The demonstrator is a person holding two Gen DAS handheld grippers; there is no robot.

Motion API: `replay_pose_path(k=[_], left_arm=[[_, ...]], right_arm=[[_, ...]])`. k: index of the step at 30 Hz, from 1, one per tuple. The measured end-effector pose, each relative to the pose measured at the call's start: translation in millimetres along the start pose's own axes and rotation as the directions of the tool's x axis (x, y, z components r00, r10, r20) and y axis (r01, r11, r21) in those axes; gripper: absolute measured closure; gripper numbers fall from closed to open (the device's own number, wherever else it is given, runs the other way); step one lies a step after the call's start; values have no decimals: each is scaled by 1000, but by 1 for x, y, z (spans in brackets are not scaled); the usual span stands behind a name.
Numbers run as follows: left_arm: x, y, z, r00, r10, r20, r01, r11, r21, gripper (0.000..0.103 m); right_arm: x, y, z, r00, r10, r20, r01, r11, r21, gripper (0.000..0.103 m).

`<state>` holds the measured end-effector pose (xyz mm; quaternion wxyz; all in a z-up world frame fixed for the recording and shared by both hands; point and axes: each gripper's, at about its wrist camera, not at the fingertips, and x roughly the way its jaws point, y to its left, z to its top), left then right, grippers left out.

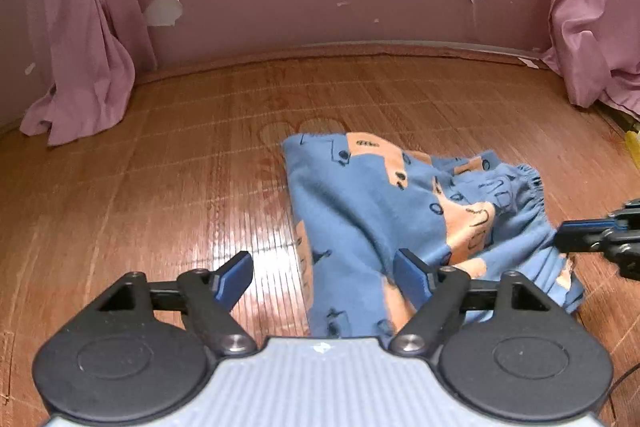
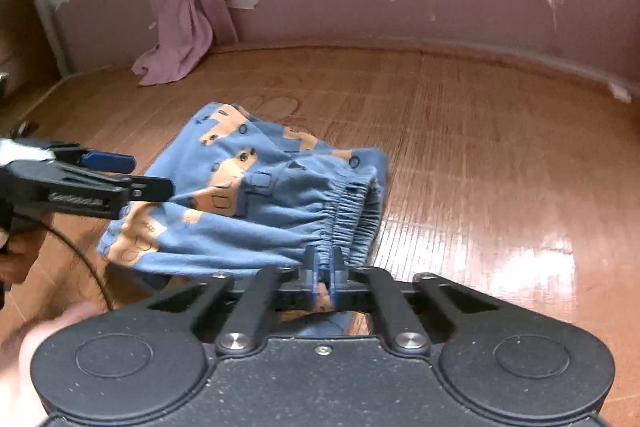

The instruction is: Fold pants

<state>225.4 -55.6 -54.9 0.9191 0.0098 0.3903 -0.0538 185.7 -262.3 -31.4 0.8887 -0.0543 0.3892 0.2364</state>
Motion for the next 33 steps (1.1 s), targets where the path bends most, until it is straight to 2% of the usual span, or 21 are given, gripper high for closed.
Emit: replay_pose_path(k=[3, 5, 7, 9, 11, 14, 16, 17, 20, 25, 26, 29, 33], left_arm=[[0, -4, -5, 1000, 29, -6, -29, 999, 34, 18], [2, -4, -6, 999, 36, -12, -36, 999, 38, 17], [0, -3, -5, 999, 27, -20, -26, 999, 29, 17], [-5, -2, -2, 1000, 27, -16, -27, 999, 37, 14], [-8, -5, 2, 999, 43, 10, -43, 997, 61, 10], [-6, -13, 12, 997, 60, 38, -64, 992, 104, 9], [1, -19, 22, 996, 79, 45, -84, 990, 117, 9], [7, -22, 25, 995, 90, 38, -94, 988, 126, 9], [34, -28, 27, 991, 133, -2, -130, 973, 189, 7], [39, -16, 14, 996, 90, 7, -90, 983, 163, 2], [39, -13, 14, 997, 79, 4, -79, 986, 149, 2], [36, -9, 17, 998, 67, -3, -66, 987, 144, 2], [9, -8, 16, 997, 59, 59, -68, 985, 157, 3]], right_arm=[[-5, 7, -15, 996, -88, -34, 85, 993, -87, 101], [-5, 0, -24, 994, -98, -57, 95, 994, -56, 100], [-13, -3, -22, 993, -121, -19, 120, 992, -24, 87], [-22, -1, -12, 993, -106, 48, 106, 994, -6, 72], [-24, 3, 1, 993, -80, 89, 80, 997, 1, 68], [-10, 13, 18, 995, -44, 89, 44, 999, 4, 70], [6, 17, 22, 998, -35, 47, 34, 999, 10, 71], [13, 17, 21, 999, -36, 20, 36, 999, 8, 76], [25, 23, 7, 993, -111, -47, 108, 991, -75, 86], [4, 19, -21, 985, -171, -29, 163, 969, -183, 86], [3, 19, -22, 983, -179, -29, 170, 966, -192, 82], [-8, 11, -25, 989, -144, -28, 139, 980, -141, 80], [-20, 12, -7, 988, -129, 79, 140, 977, -159, 79]])
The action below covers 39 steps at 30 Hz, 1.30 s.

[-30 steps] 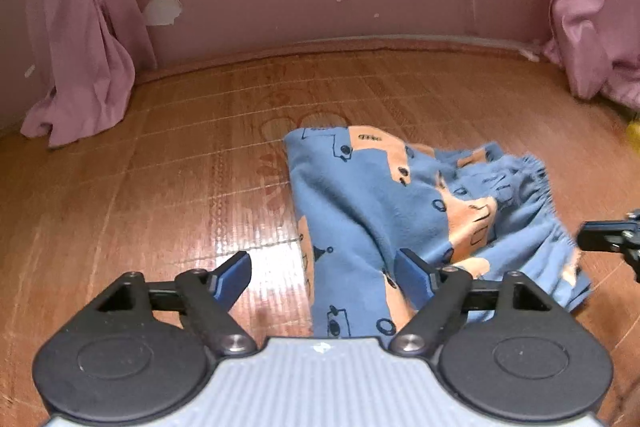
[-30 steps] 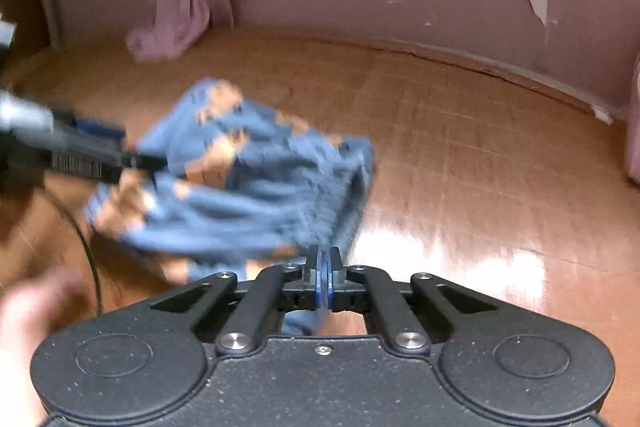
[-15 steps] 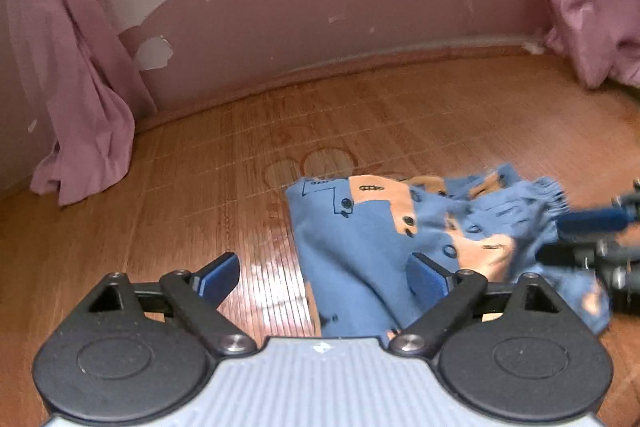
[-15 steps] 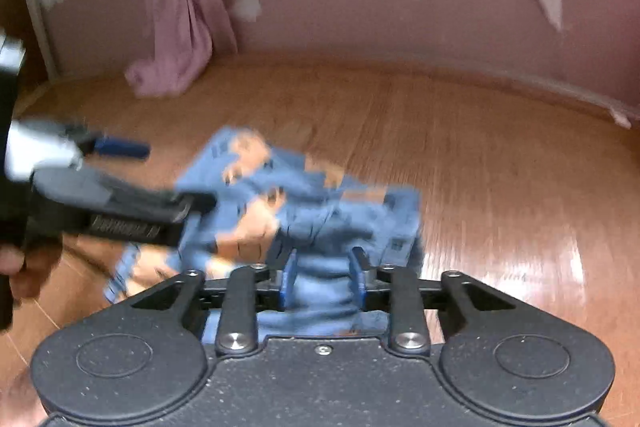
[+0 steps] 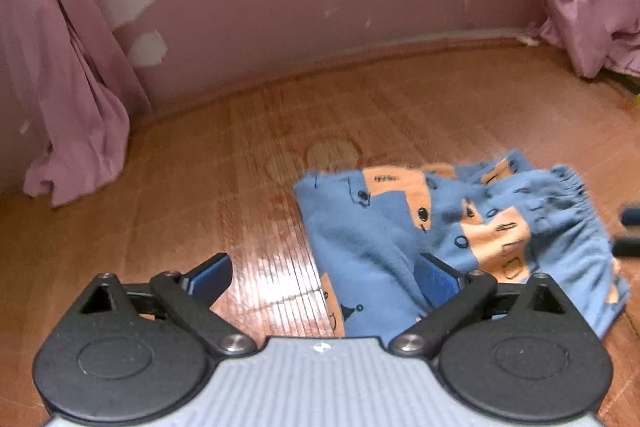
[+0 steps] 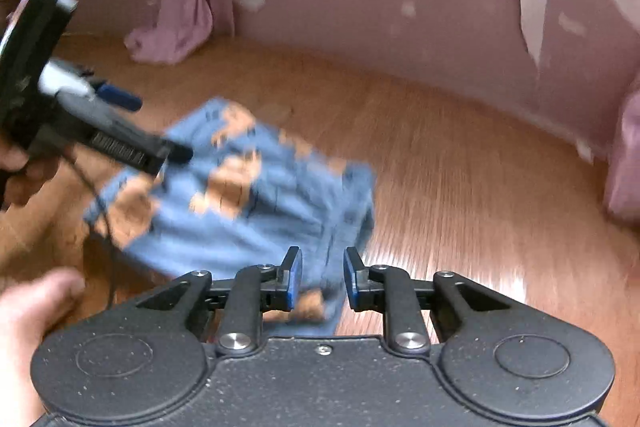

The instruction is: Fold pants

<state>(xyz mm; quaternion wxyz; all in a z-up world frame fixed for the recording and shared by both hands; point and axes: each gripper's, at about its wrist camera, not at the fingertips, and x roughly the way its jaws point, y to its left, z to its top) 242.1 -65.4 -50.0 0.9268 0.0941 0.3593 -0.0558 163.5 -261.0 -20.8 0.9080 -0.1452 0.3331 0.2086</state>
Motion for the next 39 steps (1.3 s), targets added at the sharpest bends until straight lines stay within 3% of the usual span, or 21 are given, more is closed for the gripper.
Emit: replay_pose_path(k=[3, 6, 9, 12, 13, 15, 18, 22, 25, 35, 39], left_arm=[[-12, -2, -10, 1000, -18, 17, 18, 1000, 5, 3], [-8, -7, -26, 999, -14, -38, 15, 1000, 25, 3], [-10, 0, -41, 999, -20, -37, 19, 1000, -9, 3], [-15, 10, -43, 997, -47, -54, 45, 998, -47, 3], [-19, 12, -40, 998, -50, -49, 48, 998, -42, 3], [-27, 14, -33, 999, -41, 6, 41, 999, -20, 3], [-20, 9, -13, 999, -21, 48, 20, 1000, 22, 3], [23, 1, 7, 998, 53, -28, -51, 996, 69, 1], [25, 2, 7, 998, 51, -28, -49, 997, 55, 0], [9, 14, -5, 994, 15, -109, -26, 995, -95, 1], [-5, 15, -14, 988, 23, -153, -44, 990, -137, 1]], right_arm=[[16, -2, 16, 997, 56, 43, -56, 998, 8, 79], [47, -9, 25, 993, 116, 12, -116, 991, 67, 79], [68, -21, 16, 995, 80, -51, -77, 995, 63, 78], [59, -32, 16, 994, 111, -20, -106, 982, 154, 77], [55, -30, 20, 995, 98, 3, -97, 985, 143, 75], [44, -22, 27, 995, 86, 58, -92, 990, 106, 50], [55, -13, 37, 994, 106, 32, -108, 989, 96, 50], [83, -14, 30, 999, 40, -34, -37, 996, 80, 49], [76, -20, 29, 1000, -4, -17, 6, 995, 100, 32], [13, -19, 3, 999, 11, 33, -16, 987, 163, 13], [-1, -13, -16, 1000, 10, 2, -10, 978, 208, 2]])
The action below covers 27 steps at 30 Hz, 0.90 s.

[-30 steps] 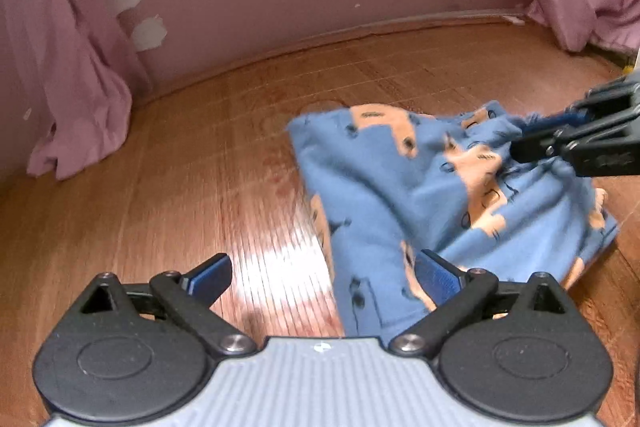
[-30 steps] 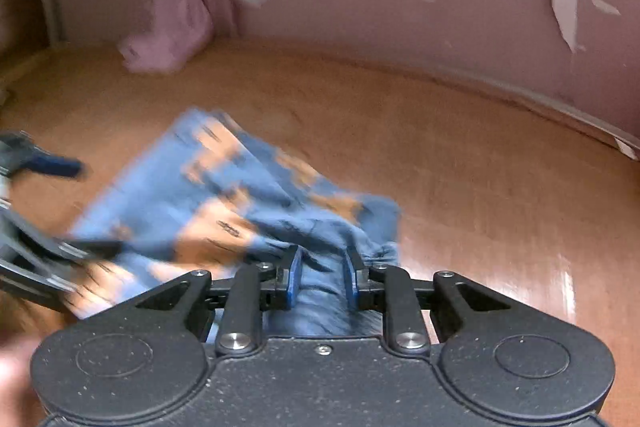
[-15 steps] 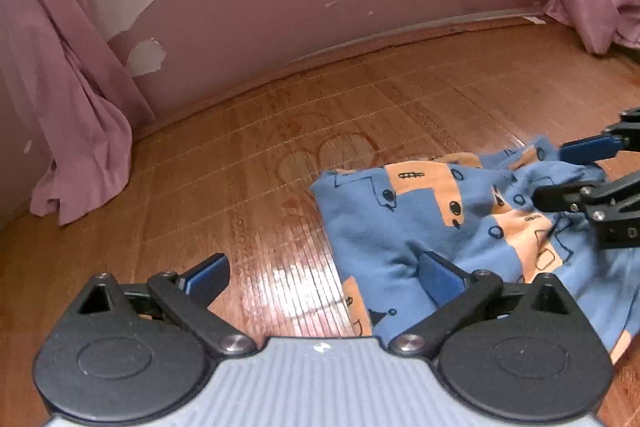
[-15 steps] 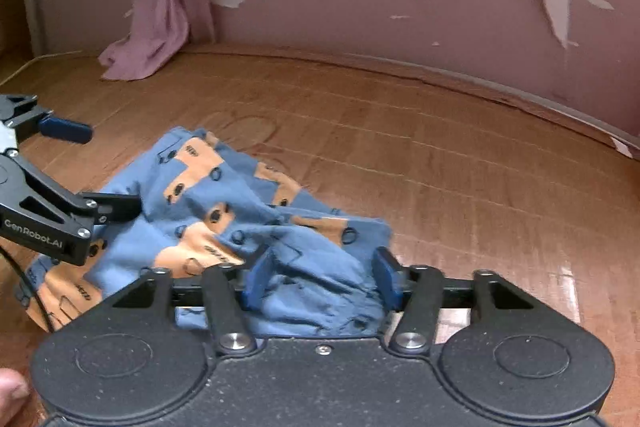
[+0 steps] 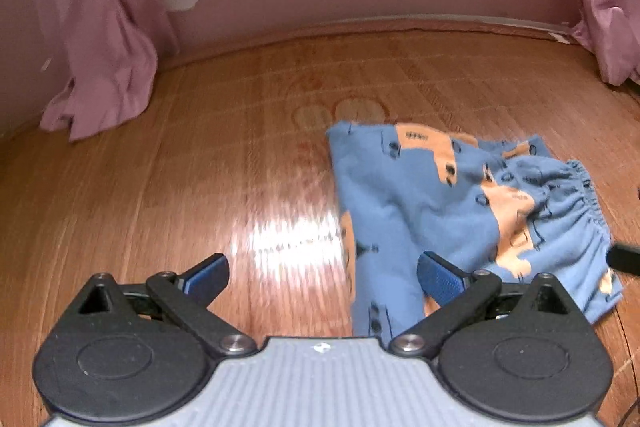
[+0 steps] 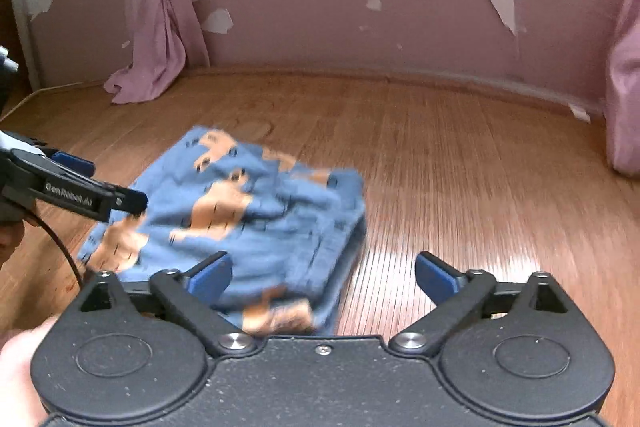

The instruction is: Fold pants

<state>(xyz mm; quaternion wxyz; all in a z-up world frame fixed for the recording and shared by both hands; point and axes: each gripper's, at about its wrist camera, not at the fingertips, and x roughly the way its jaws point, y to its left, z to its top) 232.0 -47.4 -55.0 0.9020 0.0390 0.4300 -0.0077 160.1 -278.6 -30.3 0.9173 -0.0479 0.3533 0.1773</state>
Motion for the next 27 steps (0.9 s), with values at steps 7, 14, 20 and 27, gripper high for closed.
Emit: replay_pose_path(k=[7, 14, 20, 27], left_arm=[[-18, 7, -17, 998, -4, -60, -2, 996, -90, 1], [-27, 9, -27, 998, 5, -61, -11, 996, -90, 1], [-26, 9, -31, 998, 1, -60, -6, 996, -84, 1], [-30, 16, -43, 997, -18, -69, 11, 995, -101, 0]], right_arm=[[-3, 2, -7, 1000, -23, 5, 23, 999, 28, 1], [5, -2, -10, 998, -57, -5, 57, 997, 58, 1], [14, -1, -14, 992, -115, -58, 115, 993, -7, 1], [11, 1, -15, 990, -133, -46, 130, 990, -52, 1]])
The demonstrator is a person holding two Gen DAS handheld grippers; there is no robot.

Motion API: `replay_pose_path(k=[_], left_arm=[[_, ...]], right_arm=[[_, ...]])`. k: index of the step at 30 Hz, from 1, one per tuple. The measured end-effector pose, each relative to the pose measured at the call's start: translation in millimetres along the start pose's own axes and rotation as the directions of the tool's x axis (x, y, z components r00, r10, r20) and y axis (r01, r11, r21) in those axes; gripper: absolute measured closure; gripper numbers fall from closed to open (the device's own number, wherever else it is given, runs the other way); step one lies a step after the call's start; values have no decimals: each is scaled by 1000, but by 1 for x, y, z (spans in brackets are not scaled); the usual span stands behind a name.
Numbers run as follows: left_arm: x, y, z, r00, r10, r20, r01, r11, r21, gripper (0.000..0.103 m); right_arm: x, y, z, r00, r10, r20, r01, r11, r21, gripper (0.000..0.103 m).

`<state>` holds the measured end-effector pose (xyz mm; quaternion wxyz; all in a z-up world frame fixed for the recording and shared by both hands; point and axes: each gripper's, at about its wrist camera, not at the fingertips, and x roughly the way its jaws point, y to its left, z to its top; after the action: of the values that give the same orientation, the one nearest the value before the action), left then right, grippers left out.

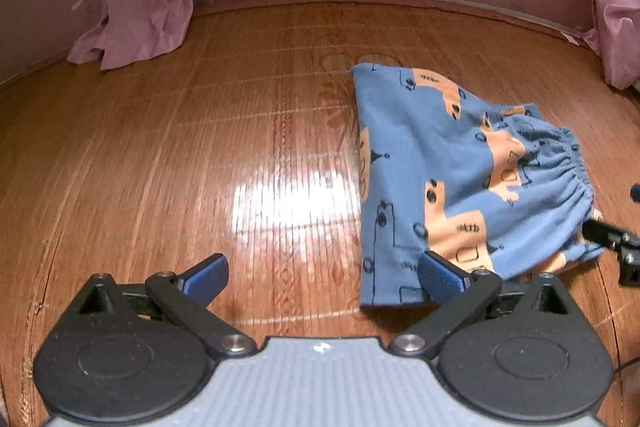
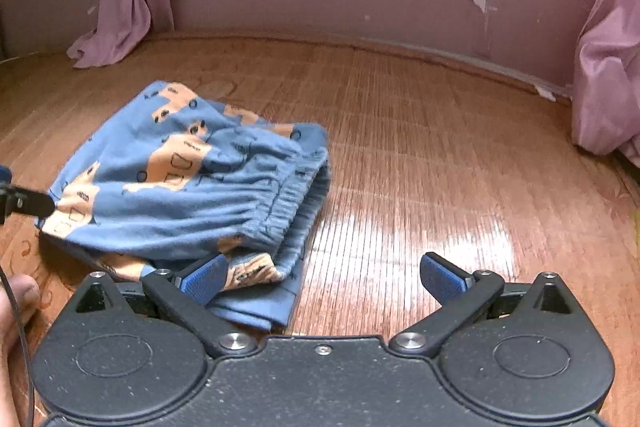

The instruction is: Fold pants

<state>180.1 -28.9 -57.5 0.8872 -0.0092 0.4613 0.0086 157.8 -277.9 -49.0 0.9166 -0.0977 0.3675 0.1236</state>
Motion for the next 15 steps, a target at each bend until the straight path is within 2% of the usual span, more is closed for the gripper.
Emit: replay_pose_path(k=[6, 10, 15], left_arm=[[-10, -1, -3, 1000, 18, -12, -18, 999, 41, 0], [-15, -1, -3, 998, -54, 26, 52, 997, 64, 0], [-10, 0, 6, 988, -141, 63, 137, 989, 62, 0]], right_arm=[[-3, -5, 2, 999, 30, 26, -31, 999, 34, 1], [-9, -12, 4, 993, 93, 73, -100, 991, 88, 1], [-5, -22, 5, 980, 168, 104, -182, 973, 144, 1]])
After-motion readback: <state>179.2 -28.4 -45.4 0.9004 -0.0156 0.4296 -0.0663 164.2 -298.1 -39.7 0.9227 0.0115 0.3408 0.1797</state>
